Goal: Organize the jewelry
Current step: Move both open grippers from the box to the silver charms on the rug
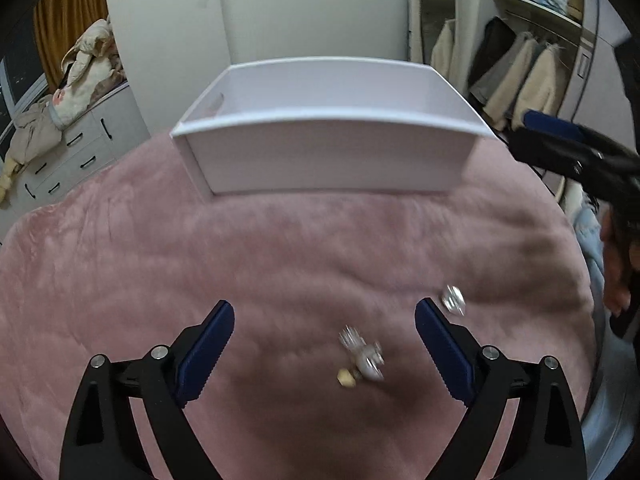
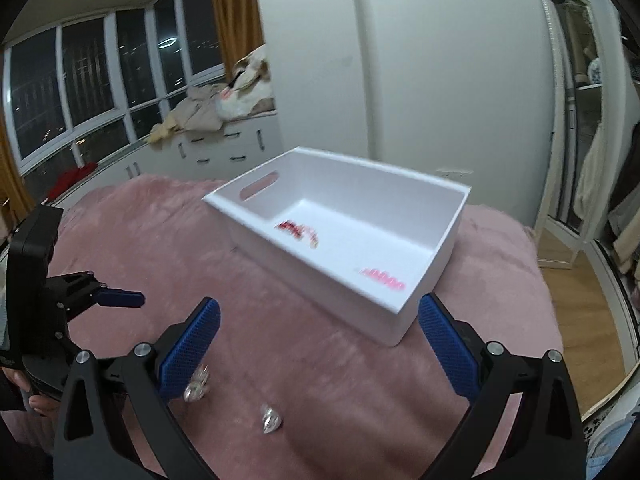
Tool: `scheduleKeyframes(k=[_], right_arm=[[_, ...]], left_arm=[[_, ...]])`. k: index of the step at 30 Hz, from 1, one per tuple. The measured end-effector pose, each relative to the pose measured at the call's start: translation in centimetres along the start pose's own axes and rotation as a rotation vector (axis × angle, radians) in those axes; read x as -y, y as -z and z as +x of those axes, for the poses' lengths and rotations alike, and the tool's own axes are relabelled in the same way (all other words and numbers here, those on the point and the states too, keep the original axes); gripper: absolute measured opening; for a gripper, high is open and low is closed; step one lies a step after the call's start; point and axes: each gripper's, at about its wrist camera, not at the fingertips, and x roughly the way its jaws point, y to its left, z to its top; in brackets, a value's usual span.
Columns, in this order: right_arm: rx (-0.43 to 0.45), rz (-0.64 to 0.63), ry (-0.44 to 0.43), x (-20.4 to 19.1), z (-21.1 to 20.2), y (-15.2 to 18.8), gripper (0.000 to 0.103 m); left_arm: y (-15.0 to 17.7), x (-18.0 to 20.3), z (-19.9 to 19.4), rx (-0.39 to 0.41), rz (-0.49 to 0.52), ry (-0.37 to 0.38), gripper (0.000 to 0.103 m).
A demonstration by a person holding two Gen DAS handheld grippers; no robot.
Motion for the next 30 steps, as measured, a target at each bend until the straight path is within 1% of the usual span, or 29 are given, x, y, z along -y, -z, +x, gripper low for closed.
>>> scheduleKeyframes(k=[3, 4, 6, 7, 8, 9, 11, 13, 15, 17, 18, 21, 23, 26, 30], right_arm=[[-0.039, -0.029, -0.054, -0.8, -0.1, 1.3, 0.098], [-0.053, -0.035, -0.075, -1.0, 0.0, 1.8, 0.096], [-0.108, -0.058, -0.121, -1.5, 0.2, 2.7, 0.085], [-0.133, -0.067, -0.132, -1.5, 0.3, 3.2, 0.083], [-0.168, -0.075, -0.142, -1.5, 0.6, 3.8, 0.077], [-0.194, -0.075, -0.157, -1.7, 0.9, 4.4, 0.065], [-0.260, -0.089, -0.164, -1.7, 1.4, 5.5, 0.056], [-0.290, -0.109, -0.154, -1.9, 1.7, 6.2, 0.055], [-0.310, -0.114, -0.156, -2.3, 2.0, 6.7, 0.054], [-0.320, -0.108, -0.168, -2.5, 2.2, 7.0, 0.054], [-0.322, -0.104, -0.173, -2.5, 2.4, 7.2, 0.054], [-0.340, -0.085, -0.193, -2.4, 3.1, 8.2, 0.054], [-0.345, -0.088, -0.181, -2.7, 3.7, 8.9, 0.054], [-0.313, -0.086, -0.208, -3.2, 4.0, 9.1, 0.054], [-0.323, -0.080, -0.183, -3.4, 5.1, 9.3, 0.053]], left_arm=[[2.3, 1.4, -0.1, 0.018, 0.033, -0.031, 0.093], [3.2, 1.9, 0.0, 0.017, 0.040, -0.037, 0.093], [4.4, 2.5, 0.2, 0.015, 0.038, -0.039, 0.093], [5.2, 2.8, 0.2, 0.018, 0.031, -0.037, 0.093], [5.8, 2.9, 0.1, 0.021, 0.021, -0.034, 0.093], [6.3, 3.0, 0.1, 0.023, 0.011, -0.031, 0.093], [7.2, 3.0, -0.2, 0.039, -0.005, -0.026, 0.093], [7.8, 2.6, -0.5, 0.060, -0.019, -0.021, 0.093], [8.1, 2.2, -0.5, 0.075, -0.033, -0.019, 0.084], [8.2, 1.4, 0.0, 0.063, -0.064, -0.004, 0.077], [8.3, 0.7, 0.4, 0.054, -0.095, 0.011, 0.075], [8.4, -0.4, 1.5, 0.037, -0.156, 0.039, 0.071], [8.4, -0.9, 2.2, 0.029, -0.177, 0.054, 0.071], [8.1, -0.9, 2.9, 0.032, -0.165, 0.058, 0.071], [7.9, -0.6, 3.7, 0.035, -0.154, 0.046, 0.071]])
